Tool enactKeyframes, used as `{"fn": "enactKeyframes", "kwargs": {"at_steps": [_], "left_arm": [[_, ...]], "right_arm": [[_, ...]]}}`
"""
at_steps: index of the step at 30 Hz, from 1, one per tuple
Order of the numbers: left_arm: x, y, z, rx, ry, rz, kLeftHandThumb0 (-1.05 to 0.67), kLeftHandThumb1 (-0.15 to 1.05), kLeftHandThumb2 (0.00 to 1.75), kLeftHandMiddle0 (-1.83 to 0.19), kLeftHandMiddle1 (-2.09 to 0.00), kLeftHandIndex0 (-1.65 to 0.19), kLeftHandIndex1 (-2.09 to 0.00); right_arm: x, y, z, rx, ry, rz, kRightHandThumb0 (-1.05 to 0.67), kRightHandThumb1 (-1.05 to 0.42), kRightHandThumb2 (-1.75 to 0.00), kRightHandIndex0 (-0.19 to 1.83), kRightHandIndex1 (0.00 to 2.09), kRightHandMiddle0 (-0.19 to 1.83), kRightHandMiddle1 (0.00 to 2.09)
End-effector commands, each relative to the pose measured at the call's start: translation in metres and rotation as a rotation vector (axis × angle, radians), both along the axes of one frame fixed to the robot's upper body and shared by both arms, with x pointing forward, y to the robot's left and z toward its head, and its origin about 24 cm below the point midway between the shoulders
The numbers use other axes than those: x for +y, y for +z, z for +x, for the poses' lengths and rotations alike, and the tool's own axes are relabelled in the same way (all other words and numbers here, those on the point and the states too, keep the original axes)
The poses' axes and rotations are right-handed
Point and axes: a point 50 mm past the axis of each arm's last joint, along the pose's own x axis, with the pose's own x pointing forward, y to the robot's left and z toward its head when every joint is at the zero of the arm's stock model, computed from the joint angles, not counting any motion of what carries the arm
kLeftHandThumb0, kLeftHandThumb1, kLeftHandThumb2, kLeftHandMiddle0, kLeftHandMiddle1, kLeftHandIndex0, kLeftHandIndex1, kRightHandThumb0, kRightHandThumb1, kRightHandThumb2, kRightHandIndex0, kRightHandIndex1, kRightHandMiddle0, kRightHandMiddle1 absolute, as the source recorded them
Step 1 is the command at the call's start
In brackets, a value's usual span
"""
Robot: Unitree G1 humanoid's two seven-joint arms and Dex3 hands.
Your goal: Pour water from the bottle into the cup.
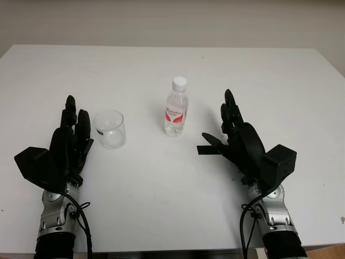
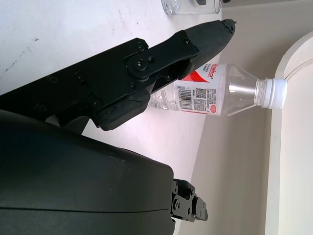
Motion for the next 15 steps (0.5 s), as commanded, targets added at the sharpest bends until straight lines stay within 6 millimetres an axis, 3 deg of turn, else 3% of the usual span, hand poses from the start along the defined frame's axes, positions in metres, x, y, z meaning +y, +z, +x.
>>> {"fn": "enactKeyframes", "kwargs": {"at_steps": [1,11,15], "left_arm": [[0.000,0.002,0.000,-0.009,0.000,0.006,-0.62,1.05,0.52,0.09,-0.05,0.11,-0.05],[-0.001,0.003,0.006,-0.010,-0.001,0.009,-0.62,1.05,0.52,0.09,-0.05,0.10,-0.05],[0.000,0.003,0.006,-0.014,0.004,0.006,-0.62,1.05,0.53,0.10,-0.05,0.11,-0.05]], "right_arm": [[0.002,0.005,0.002,-0.030,0.007,0.005,-0.91,-0.93,-0.06,-0.19,0.00,-0.19,0.00],[0.000,0.002,0.006,-0.008,0.005,-0.002,-0.87,-0.91,-0.05,-0.19,0.00,-0.19,0.00],[0.005,0.009,0.017,-0.025,0.023,0.003,-0.87,-0.90,-0.05,-0.19,0.00,-0.19,0.00]]}}
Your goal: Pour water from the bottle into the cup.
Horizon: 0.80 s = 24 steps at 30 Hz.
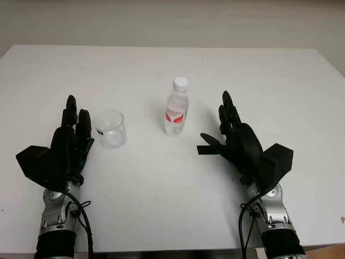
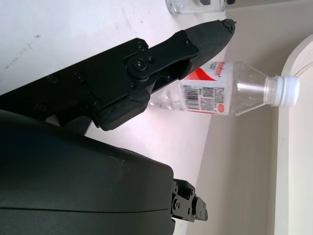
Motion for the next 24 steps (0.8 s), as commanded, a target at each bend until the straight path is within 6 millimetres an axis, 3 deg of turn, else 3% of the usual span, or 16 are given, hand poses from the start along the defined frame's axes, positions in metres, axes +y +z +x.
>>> {"fn": "enactKeyframes", "kwargs": {"at_steps": [1,11,24], "left_arm": [[0.001,0.004,0.002,-0.022,0.004,0.009,-0.62,1.05,0.53,0.10,-0.05,0.11,-0.05],[0.001,0.005,0.001,-0.033,0.011,-0.013,-0.61,1.05,0.52,0.09,-0.05,0.10,-0.06],[0.000,0.006,0.001,-0.039,0.013,-0.005,-0.60,1.05,0.53,0.09,-0.05,0.11,-0.05]], "right_arm": [[0.006,0.013,0.012,-0.054,0.018,-0.006,-0.90,-0.90,-0.05,-0.19,0.00,-0.19,0.00],[0.035,0.037,0.050,-0.084,0.086,-0.066,-0.93,-0.89,-0.05,-0.19,0.00,-0.19,0.00],[0.050,0.032,0.061,-0.068,0.164,-0.147,-0.94,-0.87,-0.05,-0.19,0.00,-0.19,0.00]]}}
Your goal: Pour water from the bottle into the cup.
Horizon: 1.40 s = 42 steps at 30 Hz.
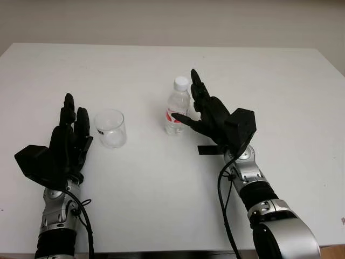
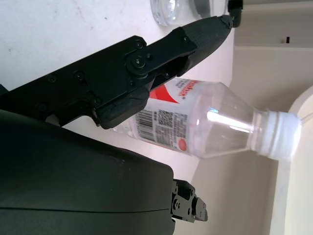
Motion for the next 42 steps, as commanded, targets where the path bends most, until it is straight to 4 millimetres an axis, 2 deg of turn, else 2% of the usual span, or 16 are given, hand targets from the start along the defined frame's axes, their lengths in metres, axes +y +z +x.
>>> {"fn": "enactKeyframes", "kwargs": {"at_steps": [1,5,22,23,24,25,26,27,28,29,30,33,37,42], "left_arm": [[0.000,0.004,0.001,-0.020,-0.001,0.004,-0.60,1.05,0.53,0.09,-0.05,0.11,-0.05],[0.000,0.004,0.001,-0.016,-0.002,0.002,-0.61,1.05,0.53,0.09,-0.05,0.11,-0.05],[0.001,0.003,-0.003,-0.022,0.018,0.004,-0.59,1.05,0.53,0.09,-0.06,0.10,-0.06],[0.001,0.003,-0.003,-0.022,0.019,0.007,-0.59,1.05,0.53,0.09,-0.05,0.10,-0.06],[0.001,0.003,-0.004,-0.023,0.020,0.015,-0.60,1.05,0.53,0.09,-0.06,0.10,-0.06],[0.001,0.003,-0.004,-0.023,0.022,0.018,-0.60,1.05,0.54,0.09,-0.06,0.10,-0.06],[0.001,0.003,-0.005,-0.021,0.025,0.015,-0.60,1.05,0.54,0.09,-0.06,0.10,-0.06],[0.001,0.003,-0.005,-0.020,0.027,0.011,-0.60,1.05,0.53,0.08,-0.06,0.09,-0.06],[0.001,0.002,-0.006,-0.019,0.028,0.008,-0.60,1.05,0.52,0.08,-0.06,0.09,-0.06],[0.001,0.002,-0.006,-0.019,0.029,0.006,-0.60,1.05,0.52,0.08,-0.06,0.09,-0.06],[0.001,0.002,-0.006,-0.019,0.030,0.006,-0.60,1.05,0.52,0.08,-0.06,0.09,-0.06],[0.002,0.001,-0.007,-0.017,0.035,0.012,-0.60,1.05,0.52,0.08,-0.06,0.09,-0.06],[0.002,0.000,-0.007,-0.013,0.034,0.015,-0.60,1.05,0.53,0.07,-0.06,0.08,-0.06],[0.002,0.000,-0.005,-0.017,0.026,0.011,-0.60,1.05,0.52,0.08,-0.05,0.09,-0.06]], "right_arm": [[0.005,0.010,0.004,-0.043,0.014,-0.019,-0.97,-0.87,-0.05,-0.19,0.00,-0.19,0.00],[0.011,0.006,0.005,-0.038,0.031,-0.055,-1.01,-0.88,-0.06,-0.19,0.00,-0.19,0.00],[0.041,-0.004,0.013,0.118,-0.008,0.047,-0.80,-0.86,-0.05,-0.19,0.00,-0.19,0.00],[0.043,-0.004,0.013,0.121,-0.025,0.060,-0.77,-0.85,-0.05,-0.15,0.02,-0.14,0.03],[0.045,-0.003,0.014,0.127,-0.043,0.068,-0.73,-0.84,-0.05,-0.01,0.11,0.00,0.13],[0.046,-0.003,0.015,0.127,-0.056,0.071,-0.71,-0.84,-0.05,0.06,0.27,-0.01,0.43],[0.048,-0.002,0.015,0.127,-0.069,0.069,-0.68,-0.85,-0.05,0.09,0.62,-0.09,0.92],[0.049,-0.002,0.015,0.126,-0.078,0.069,-0.63,-0.86,-0.06,0.13,1.14,-0.06,1.42],[0.050,-0.001,0.015,0.125,-0.084,0.069,-0.59,-0.87,-0.06,0.16,1.46,0.01,1.63],[0.051,-0.001,0.015,0.129,-0.084,0.074,-0.55,-0.90,-0.06,0.35,1.79,0.18,1.87],[0.051,-0.002,0.015,0.134,-0.080,0.076,-0.53,-0.92,-0.06,0.51,1.92,0.31,1.98],[0.051,-0.002,0.015,0.130,-0.063,0.044,-0.53,-1.00,-0.07,0.89,2.07,0.62,2.08],[0.049,-0.002,0.016,0.123,-0.045,-0.010,-0.48,-1.04,-0.18,1.23,2.09,1.01,2.09],[0.048,0.000,0.015,0.065,-0.045,-0.075,-0.40,-1.05,-0.30,1.39,2.09,1.17,2.09]]}}
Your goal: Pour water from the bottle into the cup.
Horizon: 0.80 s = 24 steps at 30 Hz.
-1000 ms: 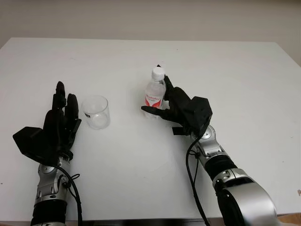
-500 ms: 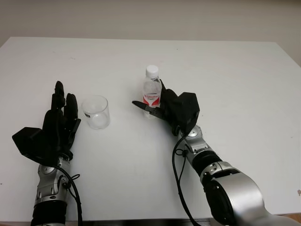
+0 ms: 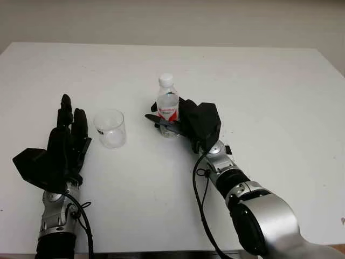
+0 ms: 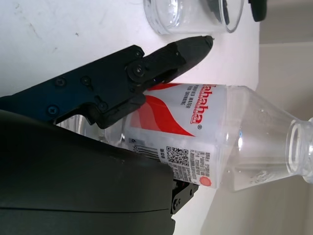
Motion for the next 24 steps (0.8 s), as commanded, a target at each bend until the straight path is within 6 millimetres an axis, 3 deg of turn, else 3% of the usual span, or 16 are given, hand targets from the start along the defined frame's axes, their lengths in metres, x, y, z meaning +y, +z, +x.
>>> {"fn": "enactKeyframes", "kwargs": {"at_steps": [1,5,12,24], "left_arm": [[0.000,0.000,0.000,-0.006,-0.002,0.000,-0.60,1.05,0.52,0.08,-0.05,0.09,-0.05],[0.000,0.000,0.002,-0.007,-0.004,0.007,-0.60,1.05,0.52,0.08,-0.05,0.09,-0.05],[-0.001,0.003,0.004,-0.013,0.003,0.018,-0.59,1.05,0.53,0.07,-0.06,0.09,-0.06],[-0.004,0.005,0.006,-0.020,-0.003,0.007,-0.59,1.05,0.55,0.09,-0.05,0.09,-0.05]], "right_arm": [[-0.003,0.004,0.001,-0.032,0.003,-0.026,-0.39,-1.05,-0.33,1.44,2.09,1.19,2.09],[-0.003,0.005,0.002,-0.046,0.010,-0.048,-0.36,-1.05,-0.36,1.52,2.09,1.24,2.09],[0.000,0.016,0.007,-0.082,-0.010,-0.106,-0.37,-1.05,-0.36,1.47,2.09,1.27,2.09],[0.012,0.066,0.024,-0.321,-0.018,-0.379,-0.38,-1.05,-0.38,1.30,2.09,0.91,2.09]]}}
